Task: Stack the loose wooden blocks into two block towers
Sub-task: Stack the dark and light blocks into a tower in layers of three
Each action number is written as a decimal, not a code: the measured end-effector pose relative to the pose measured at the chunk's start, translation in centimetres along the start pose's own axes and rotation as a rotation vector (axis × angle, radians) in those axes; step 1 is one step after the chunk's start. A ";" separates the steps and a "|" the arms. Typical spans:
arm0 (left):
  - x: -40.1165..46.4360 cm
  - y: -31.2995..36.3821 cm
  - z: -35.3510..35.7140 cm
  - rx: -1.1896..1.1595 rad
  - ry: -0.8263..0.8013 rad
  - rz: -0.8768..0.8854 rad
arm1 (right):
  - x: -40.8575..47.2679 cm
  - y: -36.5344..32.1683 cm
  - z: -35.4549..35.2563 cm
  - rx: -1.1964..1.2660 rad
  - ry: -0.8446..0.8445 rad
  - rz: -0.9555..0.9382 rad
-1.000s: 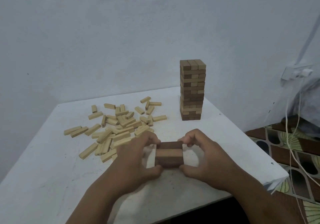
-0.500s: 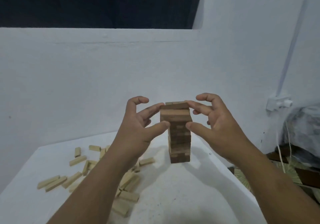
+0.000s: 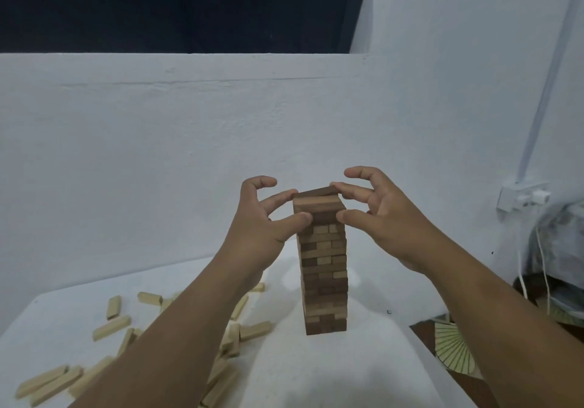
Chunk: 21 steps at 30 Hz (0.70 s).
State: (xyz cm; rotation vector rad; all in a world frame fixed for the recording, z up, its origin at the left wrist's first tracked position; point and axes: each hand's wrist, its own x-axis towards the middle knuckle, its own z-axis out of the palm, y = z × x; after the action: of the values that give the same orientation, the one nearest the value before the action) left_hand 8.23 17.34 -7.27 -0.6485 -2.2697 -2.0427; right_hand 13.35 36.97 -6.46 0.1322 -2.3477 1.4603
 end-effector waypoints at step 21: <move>-1.2 -0.6 4.2 -0.121 0.033 -0.172 | -0.1 1.8 3.7 0.180 0.014 0.245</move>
State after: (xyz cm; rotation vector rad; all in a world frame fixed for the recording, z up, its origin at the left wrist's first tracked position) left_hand 10.17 21.00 -8.80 -0.4336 -2.2713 -2.2632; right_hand 11.95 34.57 -9.49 -0.1230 -2.2821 1.7807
